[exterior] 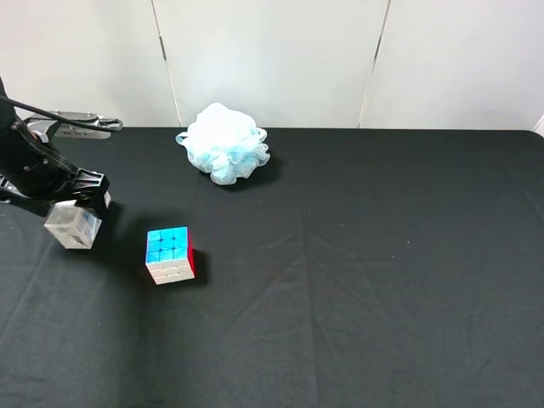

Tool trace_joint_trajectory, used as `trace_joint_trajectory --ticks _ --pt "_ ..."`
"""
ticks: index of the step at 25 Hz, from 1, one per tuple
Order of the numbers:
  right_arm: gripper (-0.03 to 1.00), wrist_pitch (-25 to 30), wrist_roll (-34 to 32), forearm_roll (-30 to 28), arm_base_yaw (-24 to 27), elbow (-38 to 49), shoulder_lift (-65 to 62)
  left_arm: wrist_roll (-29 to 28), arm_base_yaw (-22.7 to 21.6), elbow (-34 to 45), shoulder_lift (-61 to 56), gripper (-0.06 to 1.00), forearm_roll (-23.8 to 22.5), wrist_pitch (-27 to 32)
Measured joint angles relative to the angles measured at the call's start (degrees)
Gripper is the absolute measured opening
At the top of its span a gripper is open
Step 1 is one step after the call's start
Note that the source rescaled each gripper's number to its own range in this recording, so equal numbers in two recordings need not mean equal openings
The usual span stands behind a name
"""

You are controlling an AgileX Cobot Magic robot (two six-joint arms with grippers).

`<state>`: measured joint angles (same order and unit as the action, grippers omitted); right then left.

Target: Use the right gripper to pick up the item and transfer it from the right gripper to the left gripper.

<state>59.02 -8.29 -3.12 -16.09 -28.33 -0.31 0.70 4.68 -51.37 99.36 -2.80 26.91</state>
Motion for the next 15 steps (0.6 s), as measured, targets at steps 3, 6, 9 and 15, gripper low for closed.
trace_joint_trajectory --ticks 3,6,9,15 --pt "1.0 0.0 0.0 0.0 0.0 0.0 0.0 0.0 0.0 -2.97 -1.12 0.96 -0.27 5.9" --pt "1.0 0.0 0.0 0.0 0.0 0.0 0.0 0.0 0.0 -8.4 -4.38 0.99 0.35 14.37" --pt "1.0 0.0 0.0 0.0 0.0 0.0 0.0 0.0 0.0 -14.26 -8.89 1.0 1.44 24.61" --pt "1.0 0.0 0.0 0.0 0.0 0.0 0.0 0.0 0.0 -19.79 -21.7 1.0 1.69 39.01"
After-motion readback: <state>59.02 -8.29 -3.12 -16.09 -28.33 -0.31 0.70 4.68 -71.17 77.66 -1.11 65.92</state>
